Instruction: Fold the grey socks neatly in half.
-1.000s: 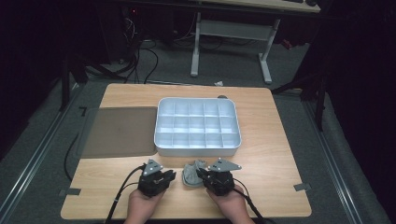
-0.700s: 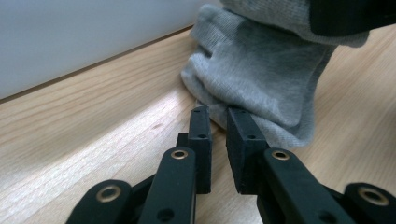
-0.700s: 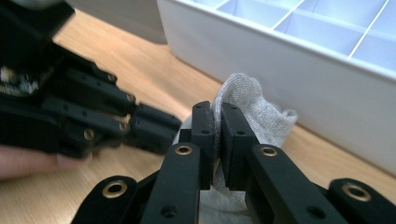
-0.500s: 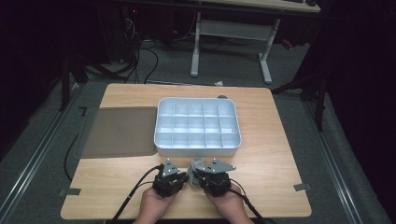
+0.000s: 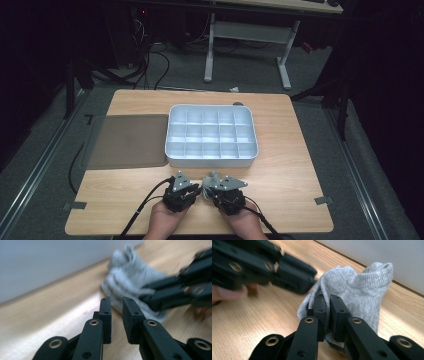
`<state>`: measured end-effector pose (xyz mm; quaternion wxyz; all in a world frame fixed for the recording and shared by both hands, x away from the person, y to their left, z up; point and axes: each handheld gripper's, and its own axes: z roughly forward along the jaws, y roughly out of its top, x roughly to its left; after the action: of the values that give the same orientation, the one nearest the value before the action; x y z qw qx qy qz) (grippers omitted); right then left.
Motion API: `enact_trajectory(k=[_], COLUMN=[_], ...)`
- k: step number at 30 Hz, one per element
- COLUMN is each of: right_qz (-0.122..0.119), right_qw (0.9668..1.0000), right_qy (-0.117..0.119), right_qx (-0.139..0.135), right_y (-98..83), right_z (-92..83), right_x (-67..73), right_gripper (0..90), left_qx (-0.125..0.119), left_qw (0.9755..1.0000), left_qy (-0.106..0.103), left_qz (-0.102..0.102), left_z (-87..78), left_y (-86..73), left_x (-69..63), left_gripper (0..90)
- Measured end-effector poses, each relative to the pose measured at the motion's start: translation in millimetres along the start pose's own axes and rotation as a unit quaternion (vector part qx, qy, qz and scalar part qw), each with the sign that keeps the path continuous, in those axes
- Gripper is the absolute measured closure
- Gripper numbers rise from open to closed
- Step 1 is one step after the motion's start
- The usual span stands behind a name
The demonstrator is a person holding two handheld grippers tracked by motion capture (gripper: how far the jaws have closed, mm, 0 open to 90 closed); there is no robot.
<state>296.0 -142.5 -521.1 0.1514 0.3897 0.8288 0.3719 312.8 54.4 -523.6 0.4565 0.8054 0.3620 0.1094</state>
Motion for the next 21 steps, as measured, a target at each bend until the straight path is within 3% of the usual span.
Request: enact_trajectory(k=[1,2,5,7,9,13,15,17,21], right_qz=[-0.002,-0.002,-0.002,-0.001,-0.001,-0.001,0.001,-0.001,-0.006], right_qw=[1.0000,1.0000,1.0000,1.0000,0.9999,0.9997,0.9995,0.9992,0.9985], right_qy=[-0.001,-0.001,0.003,0.007,0.013,0.023,0.030,0.031,0.017], right_qx=[-0.002,-0.002,-0.001,-0.001,-0.005,-0.006,-0.007,-0.026,-0.052], right_y=[-0.6,-0.8,-1.3,-2.5,-4.2,-6.0,-6.2,-4.0,5.8], right_z=[0.3,0.1,-0.3,-1.1,-1.8,-4.3,-9.2,-22.2,-34.2], right_x=[0.9,1.7,5.2,8.8,11.8,13.4,14.0,13.9,9.0], right_gripper=[84.4,84.4,84.2,83.9,83.0,76.7,74.8,76.0,81.4], left_qx=[-0.026,-0.036,-0.046,-0.041,-0.015,0.007,0.009,0.008,0.009], left_qw=[0.9996,0.9993,0.9987,0.9988,0.9993,0.9998,0.9997,0.9997,0.9996], left_qy=[-0.001,-0.002,-0.014,-0.017,-0.007,-0.008,-0.007,-0.006,-0.006], left_qz=[0.006,0.010,0.018,0.021,0.032,0.018,0.021,0.022,0.028], left_z=[-7.1,-9.5,-9.0,-6.4,2.3,7.5,8.1,8.5,8.5], left_y=[6.0,8.8,12.6,12.1,6.3,1.0,-0.5,-1.2,-2.0], left_x=[-3.4,-6.3,-14.7,-16.4,-16.2,-8.2,-7.2,-7.3,-7.6], left_gripper=[79.9,80.5,81.2,81.8,84.2,85.4,85.4,85.4,85.1])
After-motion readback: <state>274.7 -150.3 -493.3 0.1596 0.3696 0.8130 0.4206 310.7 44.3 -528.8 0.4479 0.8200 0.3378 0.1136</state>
